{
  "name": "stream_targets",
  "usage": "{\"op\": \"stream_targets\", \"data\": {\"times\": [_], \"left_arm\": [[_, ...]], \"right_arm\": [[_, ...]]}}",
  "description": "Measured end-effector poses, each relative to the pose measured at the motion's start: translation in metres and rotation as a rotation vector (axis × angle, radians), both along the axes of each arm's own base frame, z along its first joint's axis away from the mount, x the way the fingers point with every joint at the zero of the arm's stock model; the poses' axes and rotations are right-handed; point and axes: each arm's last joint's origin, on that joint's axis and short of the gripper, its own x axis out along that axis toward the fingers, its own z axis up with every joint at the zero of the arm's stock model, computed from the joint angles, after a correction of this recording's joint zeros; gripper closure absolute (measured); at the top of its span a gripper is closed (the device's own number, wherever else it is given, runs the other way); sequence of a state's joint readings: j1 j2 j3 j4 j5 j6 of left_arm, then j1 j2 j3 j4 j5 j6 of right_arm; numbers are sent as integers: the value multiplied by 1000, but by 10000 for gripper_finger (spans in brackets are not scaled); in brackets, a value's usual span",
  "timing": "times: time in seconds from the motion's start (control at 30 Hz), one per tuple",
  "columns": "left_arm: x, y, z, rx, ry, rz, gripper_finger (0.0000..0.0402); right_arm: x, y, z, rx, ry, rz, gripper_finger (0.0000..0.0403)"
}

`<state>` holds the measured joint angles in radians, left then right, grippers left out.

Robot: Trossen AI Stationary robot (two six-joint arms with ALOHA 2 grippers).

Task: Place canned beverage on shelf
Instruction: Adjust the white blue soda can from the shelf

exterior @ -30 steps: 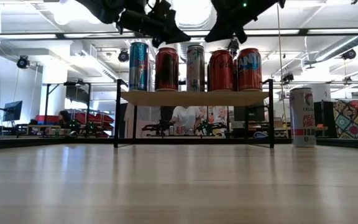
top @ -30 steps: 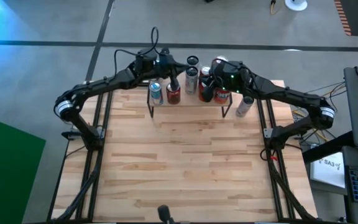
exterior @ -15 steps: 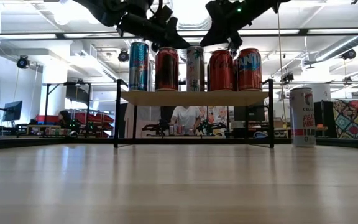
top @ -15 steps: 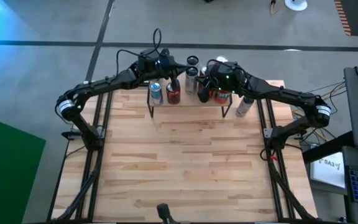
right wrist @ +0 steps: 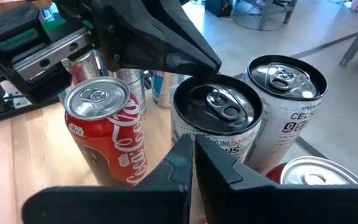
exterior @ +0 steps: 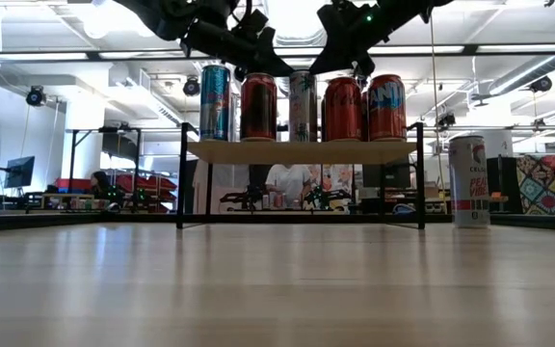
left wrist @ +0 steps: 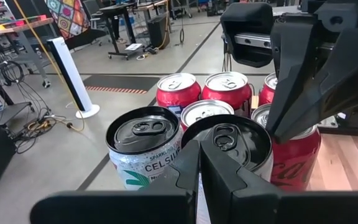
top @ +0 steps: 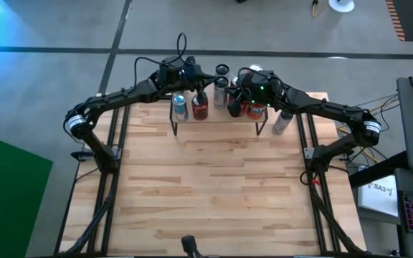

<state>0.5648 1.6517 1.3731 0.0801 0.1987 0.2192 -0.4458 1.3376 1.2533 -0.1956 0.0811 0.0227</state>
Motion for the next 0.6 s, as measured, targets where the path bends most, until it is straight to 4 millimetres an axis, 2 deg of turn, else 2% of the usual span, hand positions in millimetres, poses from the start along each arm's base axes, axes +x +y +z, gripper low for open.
{"op": "stream_targets", "data": {"times": [0.6], "left_arm": [[2, -5, -1, -19, 3, -10, 402]], "right_arm": [[-2, -3, 0, -15, 7, -38, 394]]}}
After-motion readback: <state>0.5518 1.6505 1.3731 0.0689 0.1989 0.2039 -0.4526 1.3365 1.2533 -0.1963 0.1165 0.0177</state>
